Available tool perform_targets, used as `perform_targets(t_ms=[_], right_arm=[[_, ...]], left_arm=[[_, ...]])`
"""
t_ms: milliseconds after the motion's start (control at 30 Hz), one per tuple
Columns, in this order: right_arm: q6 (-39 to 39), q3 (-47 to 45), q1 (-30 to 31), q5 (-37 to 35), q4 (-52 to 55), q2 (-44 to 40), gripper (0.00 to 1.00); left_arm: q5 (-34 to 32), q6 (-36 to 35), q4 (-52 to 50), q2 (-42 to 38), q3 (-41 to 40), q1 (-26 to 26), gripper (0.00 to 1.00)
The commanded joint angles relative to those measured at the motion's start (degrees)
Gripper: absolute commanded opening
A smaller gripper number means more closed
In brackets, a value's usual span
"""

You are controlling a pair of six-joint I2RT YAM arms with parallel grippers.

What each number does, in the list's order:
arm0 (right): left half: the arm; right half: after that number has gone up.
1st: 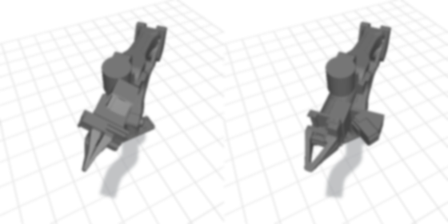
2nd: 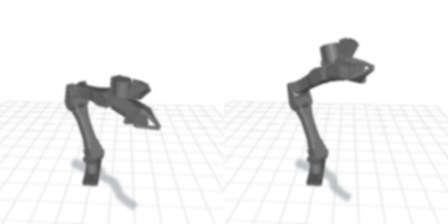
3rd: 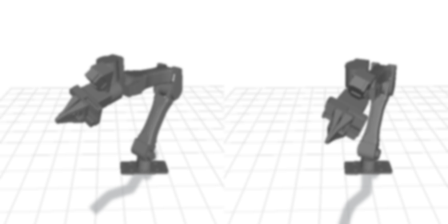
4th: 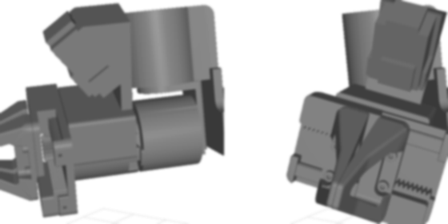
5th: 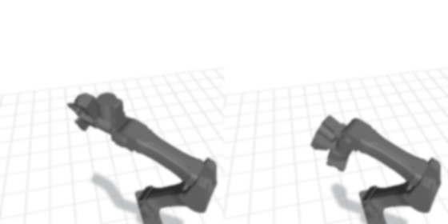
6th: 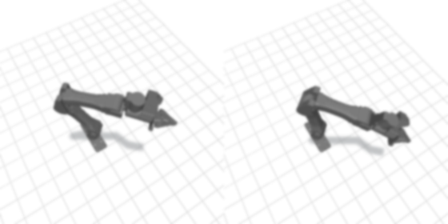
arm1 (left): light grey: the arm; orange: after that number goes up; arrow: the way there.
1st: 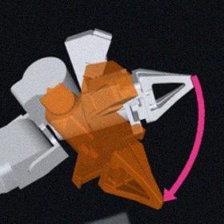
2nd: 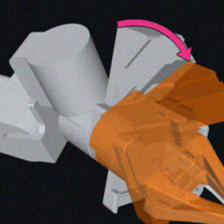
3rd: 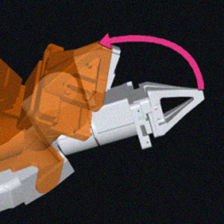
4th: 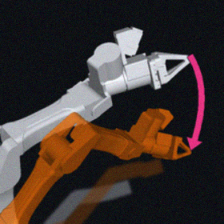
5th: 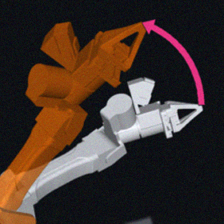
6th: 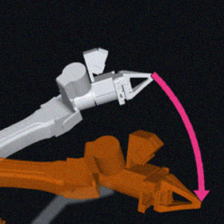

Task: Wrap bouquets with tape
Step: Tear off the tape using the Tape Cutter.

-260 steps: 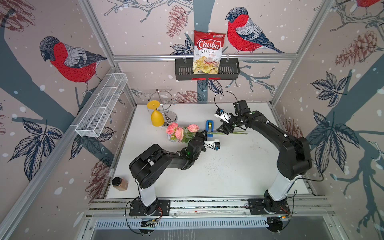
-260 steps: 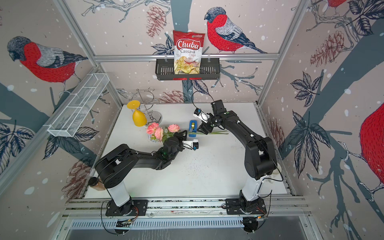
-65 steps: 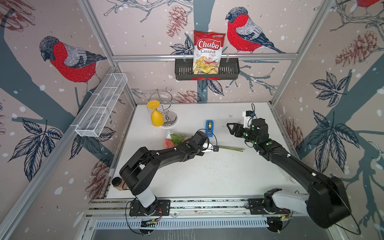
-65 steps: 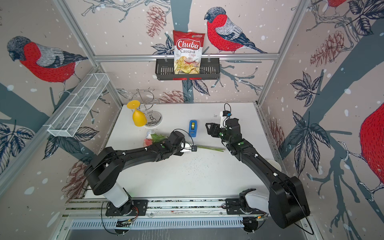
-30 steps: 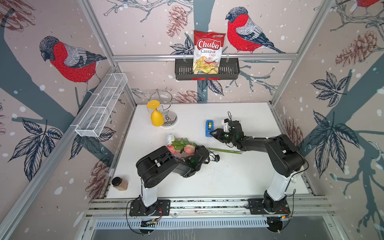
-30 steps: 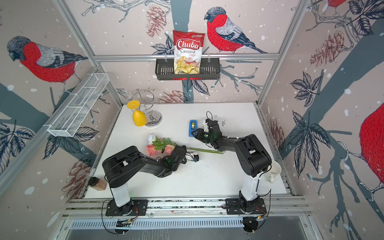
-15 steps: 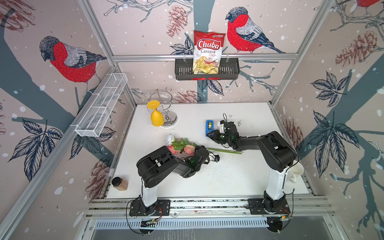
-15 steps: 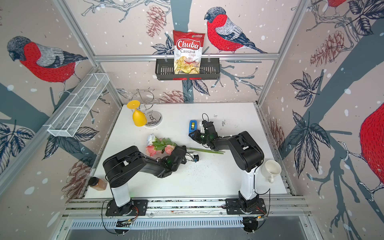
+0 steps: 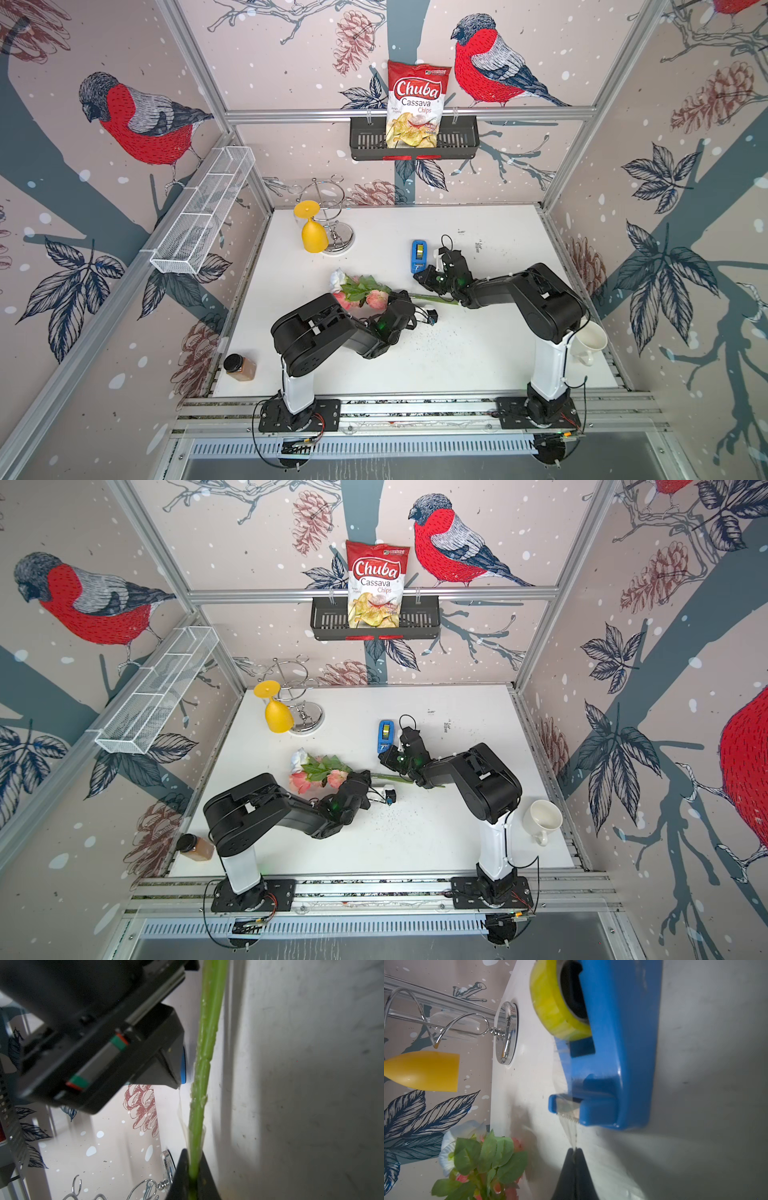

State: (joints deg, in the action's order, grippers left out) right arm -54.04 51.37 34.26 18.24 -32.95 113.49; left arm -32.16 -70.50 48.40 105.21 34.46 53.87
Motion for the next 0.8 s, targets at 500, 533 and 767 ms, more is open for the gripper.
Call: perform_targets(t_ms=[500,533,767], right_arm=[[-10.87,-2.84,2.03,-7.77,7.43,0.55,0.0],[-12.1,-3.81,2.04,-7.95,6.58,0.25,0.0],[-10.08,-4.01,2.4,-9.56,5.41,-2.8,0.05]], left_arm=[[-0.61,-1.21,1.94,-8.38,-2.9,3.06,0.0],[-0.58,-1.3,1.9,-8.65,-3.0,3.32,0.0],[-0.69,-2.84,2.4,-10.15,-3.12,4.58,0.0]])
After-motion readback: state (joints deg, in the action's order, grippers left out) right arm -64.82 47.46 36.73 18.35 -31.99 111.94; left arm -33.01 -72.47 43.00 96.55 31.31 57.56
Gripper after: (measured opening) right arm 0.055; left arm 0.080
